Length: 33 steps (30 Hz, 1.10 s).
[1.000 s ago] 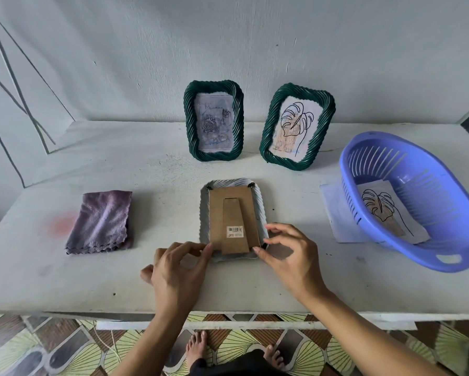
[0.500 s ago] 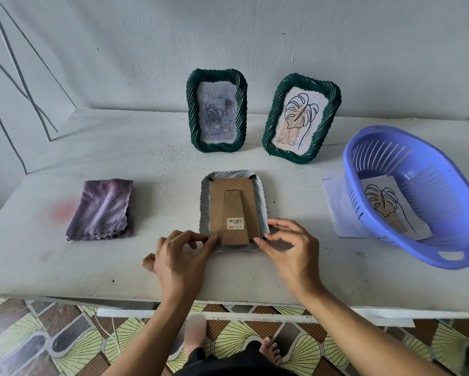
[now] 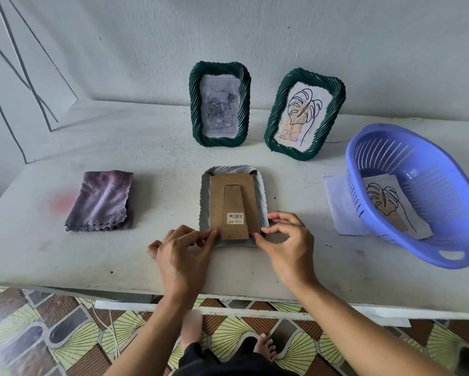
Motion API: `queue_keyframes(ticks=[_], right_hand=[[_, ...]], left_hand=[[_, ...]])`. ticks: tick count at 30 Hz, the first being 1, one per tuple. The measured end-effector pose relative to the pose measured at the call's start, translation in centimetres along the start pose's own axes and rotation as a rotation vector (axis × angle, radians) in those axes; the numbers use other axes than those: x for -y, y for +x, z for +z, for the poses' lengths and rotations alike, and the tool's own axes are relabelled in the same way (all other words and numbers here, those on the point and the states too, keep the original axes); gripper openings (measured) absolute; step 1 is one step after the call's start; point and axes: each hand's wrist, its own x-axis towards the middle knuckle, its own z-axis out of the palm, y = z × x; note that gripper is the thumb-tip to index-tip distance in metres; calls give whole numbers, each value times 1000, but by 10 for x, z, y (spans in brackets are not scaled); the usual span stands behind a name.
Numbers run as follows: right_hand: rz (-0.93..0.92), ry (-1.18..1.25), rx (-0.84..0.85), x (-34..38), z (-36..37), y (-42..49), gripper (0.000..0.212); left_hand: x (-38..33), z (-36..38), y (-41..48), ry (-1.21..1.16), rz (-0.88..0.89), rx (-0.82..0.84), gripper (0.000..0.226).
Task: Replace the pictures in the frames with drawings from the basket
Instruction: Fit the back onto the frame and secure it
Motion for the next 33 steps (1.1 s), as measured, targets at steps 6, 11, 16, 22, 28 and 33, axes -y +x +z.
queue_keyframes(ticks=[6, 11, 16, 22, 28, 33], right_hand=[[7, 19, 44, -2, -3, 2, 16], [-3, 25, 68, -2, -6, 3, 16], [-13, 41, 94, -3, -8, 0, 18], [5, 38, 118, 0, -7, 2, 19], [15, 21, 141, 1, -7, 5, 21], [28, 15, 133, 2, -6, 5, 20]], left_hand=[[8, -4, 5, -110, 50, 25, 14], [19, -15, 8, -124, 130, 169, 21], [28, -20, 7, -106, 198, 215, 29], [28, -17, 3, -159, 193, 165, 30], [28, -16, 5, -164, 202, 164, 31], [24, -19, 5, -143, 225, 153, 32]])
